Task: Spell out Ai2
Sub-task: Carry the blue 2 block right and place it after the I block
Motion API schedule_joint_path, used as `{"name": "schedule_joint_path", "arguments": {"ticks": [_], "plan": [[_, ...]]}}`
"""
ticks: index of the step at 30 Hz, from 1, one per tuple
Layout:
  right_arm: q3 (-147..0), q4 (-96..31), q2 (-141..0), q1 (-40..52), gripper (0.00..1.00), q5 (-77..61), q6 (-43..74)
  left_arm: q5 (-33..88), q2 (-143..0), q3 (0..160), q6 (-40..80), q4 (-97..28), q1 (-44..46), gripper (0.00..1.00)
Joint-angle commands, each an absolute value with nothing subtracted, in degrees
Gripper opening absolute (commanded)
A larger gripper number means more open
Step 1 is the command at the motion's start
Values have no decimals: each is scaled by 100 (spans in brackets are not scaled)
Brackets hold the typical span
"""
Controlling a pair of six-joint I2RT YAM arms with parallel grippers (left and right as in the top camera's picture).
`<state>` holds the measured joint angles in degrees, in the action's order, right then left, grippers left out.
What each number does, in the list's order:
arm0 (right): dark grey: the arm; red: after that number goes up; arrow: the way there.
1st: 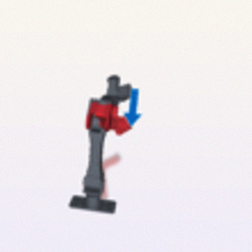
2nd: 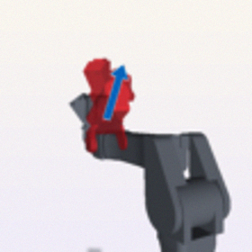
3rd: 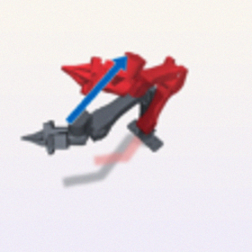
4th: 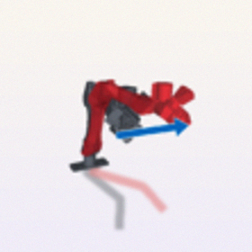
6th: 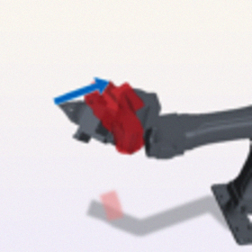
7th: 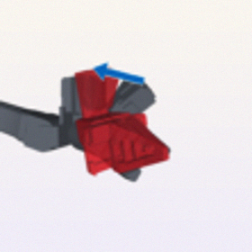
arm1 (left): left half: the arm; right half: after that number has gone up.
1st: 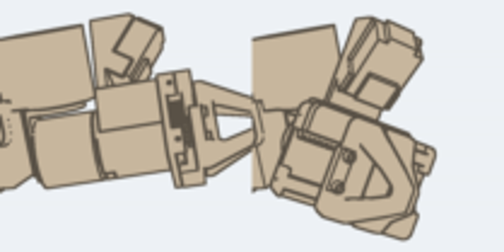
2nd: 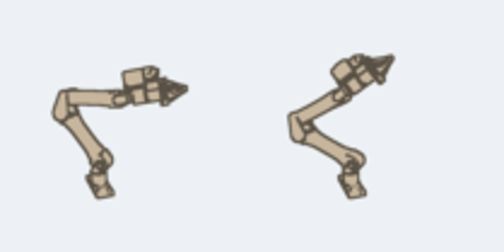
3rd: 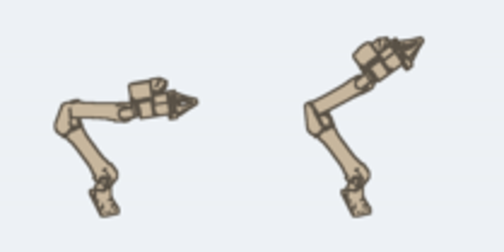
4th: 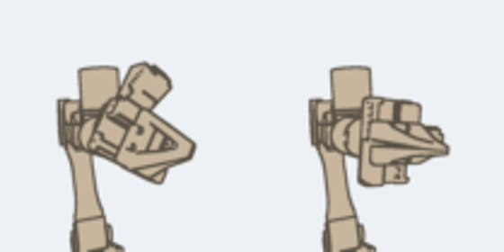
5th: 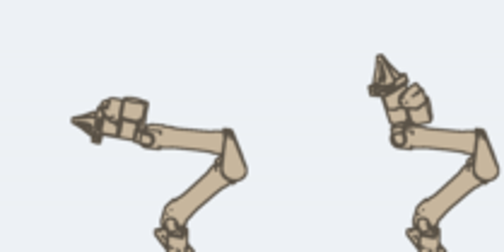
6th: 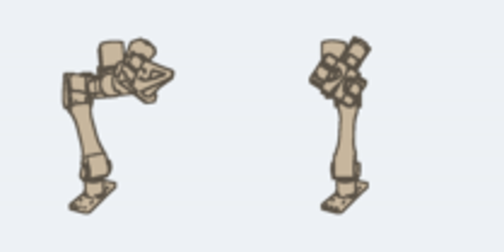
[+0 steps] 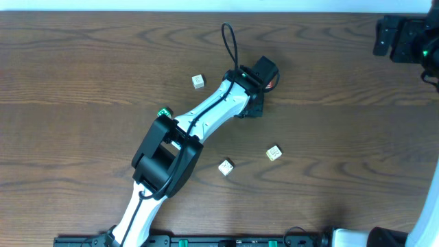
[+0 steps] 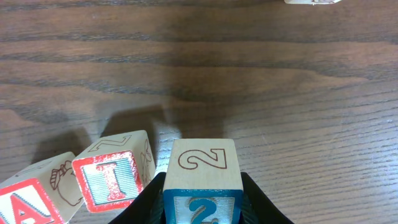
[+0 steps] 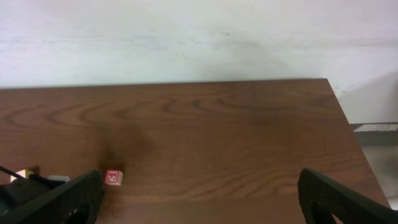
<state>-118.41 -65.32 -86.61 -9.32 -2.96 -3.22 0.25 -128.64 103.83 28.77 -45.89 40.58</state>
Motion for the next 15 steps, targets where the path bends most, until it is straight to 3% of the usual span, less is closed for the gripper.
{"name": "schedule_joint_path", "arguments": {"ticks": [1,13,15], "plan": [[-11850,-6536,-8652,-985,99,-281,-390,110,-13004,10359,2980,-4552,4053,6],[-11850,-6541,-8652,-982,99,-285,-388,106,-13093,10361,2847,-4521,4053,6],[-11850,-6541,-8652,-982,99,-285,-388,106,-13093,10361,2829,-4519,4053,14]]}}
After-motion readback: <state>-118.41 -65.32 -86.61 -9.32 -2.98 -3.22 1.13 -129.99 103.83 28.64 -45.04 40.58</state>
